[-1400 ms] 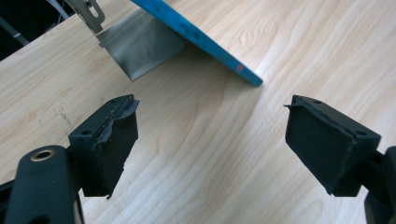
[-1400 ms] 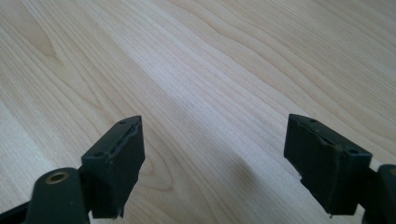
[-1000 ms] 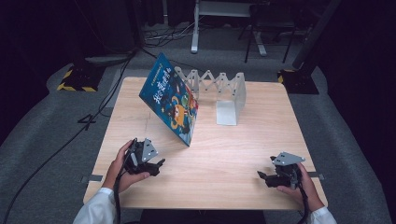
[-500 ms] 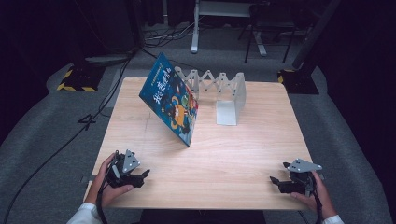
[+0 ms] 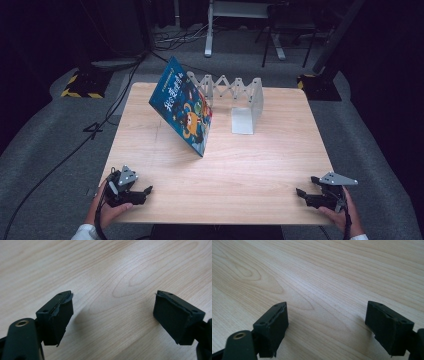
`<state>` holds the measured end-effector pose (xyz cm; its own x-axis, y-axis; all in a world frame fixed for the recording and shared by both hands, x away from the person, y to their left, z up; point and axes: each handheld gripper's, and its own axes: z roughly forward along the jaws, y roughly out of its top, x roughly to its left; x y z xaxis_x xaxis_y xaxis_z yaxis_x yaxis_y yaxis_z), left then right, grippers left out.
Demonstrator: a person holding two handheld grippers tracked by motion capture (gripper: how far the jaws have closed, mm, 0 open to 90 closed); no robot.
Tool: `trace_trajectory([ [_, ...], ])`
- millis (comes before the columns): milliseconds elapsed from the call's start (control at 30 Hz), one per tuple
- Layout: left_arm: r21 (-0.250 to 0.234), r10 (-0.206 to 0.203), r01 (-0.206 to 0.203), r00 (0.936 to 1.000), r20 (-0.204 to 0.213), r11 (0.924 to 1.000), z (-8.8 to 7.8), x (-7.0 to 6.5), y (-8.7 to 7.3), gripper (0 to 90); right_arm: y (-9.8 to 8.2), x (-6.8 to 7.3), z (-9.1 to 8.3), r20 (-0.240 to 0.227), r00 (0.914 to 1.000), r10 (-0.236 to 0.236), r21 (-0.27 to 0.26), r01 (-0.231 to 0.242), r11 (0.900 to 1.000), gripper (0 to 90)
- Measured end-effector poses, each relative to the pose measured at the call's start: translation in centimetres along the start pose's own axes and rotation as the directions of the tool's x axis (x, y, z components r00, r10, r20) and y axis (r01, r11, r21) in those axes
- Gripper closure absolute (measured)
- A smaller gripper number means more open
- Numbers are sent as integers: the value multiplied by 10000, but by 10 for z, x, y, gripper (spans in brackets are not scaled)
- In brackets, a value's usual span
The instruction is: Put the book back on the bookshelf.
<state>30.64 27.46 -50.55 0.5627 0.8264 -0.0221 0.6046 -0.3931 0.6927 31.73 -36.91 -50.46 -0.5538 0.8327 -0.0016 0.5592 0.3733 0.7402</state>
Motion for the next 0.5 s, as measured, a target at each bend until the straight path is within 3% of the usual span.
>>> trace_trajectory([
  [67,4,140,-140,9999,19,9999,-2,3,-1,162,0,0,0,19,10000,9,0,-9,10000,190],
  [500,-20,74,-74,10000,-41,10000,-2,4,-2,159,-1,1,-1,87,9999,51,5,-51,10000,190],
])
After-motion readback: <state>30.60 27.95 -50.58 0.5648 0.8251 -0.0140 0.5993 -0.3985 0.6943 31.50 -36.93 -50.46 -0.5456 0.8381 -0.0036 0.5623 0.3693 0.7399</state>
